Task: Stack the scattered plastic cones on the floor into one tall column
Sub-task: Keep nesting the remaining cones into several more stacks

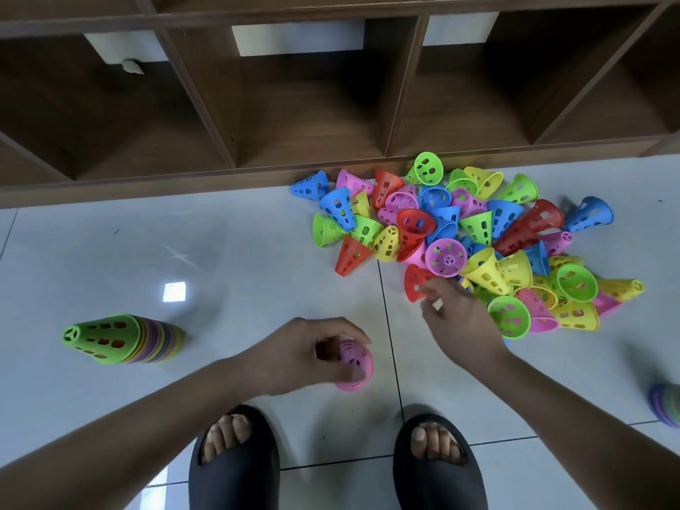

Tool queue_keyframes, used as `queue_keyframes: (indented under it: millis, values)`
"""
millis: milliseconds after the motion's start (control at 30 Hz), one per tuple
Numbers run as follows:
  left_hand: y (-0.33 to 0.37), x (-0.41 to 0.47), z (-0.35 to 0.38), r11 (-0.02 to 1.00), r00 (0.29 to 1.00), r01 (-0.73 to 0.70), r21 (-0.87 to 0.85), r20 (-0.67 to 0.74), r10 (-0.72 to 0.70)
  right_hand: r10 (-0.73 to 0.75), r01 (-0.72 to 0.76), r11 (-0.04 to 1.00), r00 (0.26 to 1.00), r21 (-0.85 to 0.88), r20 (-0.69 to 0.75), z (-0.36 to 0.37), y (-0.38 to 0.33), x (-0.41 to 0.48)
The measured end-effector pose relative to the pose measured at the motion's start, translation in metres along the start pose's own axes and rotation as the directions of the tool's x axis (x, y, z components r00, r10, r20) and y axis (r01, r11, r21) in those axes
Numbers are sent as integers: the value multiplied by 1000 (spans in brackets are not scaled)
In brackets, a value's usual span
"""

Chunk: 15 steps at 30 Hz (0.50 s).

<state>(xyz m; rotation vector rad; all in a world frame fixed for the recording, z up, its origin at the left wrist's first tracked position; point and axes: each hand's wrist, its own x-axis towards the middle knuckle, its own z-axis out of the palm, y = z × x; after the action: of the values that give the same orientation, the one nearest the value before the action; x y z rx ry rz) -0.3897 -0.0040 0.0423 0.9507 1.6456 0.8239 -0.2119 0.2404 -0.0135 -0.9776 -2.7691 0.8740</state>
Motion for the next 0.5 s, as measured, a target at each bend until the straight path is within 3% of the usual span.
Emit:
queue_keyframes:
  millis: [133,233,333,500]
  values:
    - [-8,29,-15,999,994,-22,24,-103,24,-148,143,977,989,-158,-18,-8,12,9]
    - [-16,57,-25,990,978,-49,132,-195,75,-259,263,922,964,-284,52,-2,15,9]
    - [-26,81,-34,945,960,-102,309,-220,175,-291,314,891,949,-329,118,4,16,11]
    - [-43,109,-54,892,942,-104,440,-244,230,-277,351,852,932,-389,234,12,32,12]
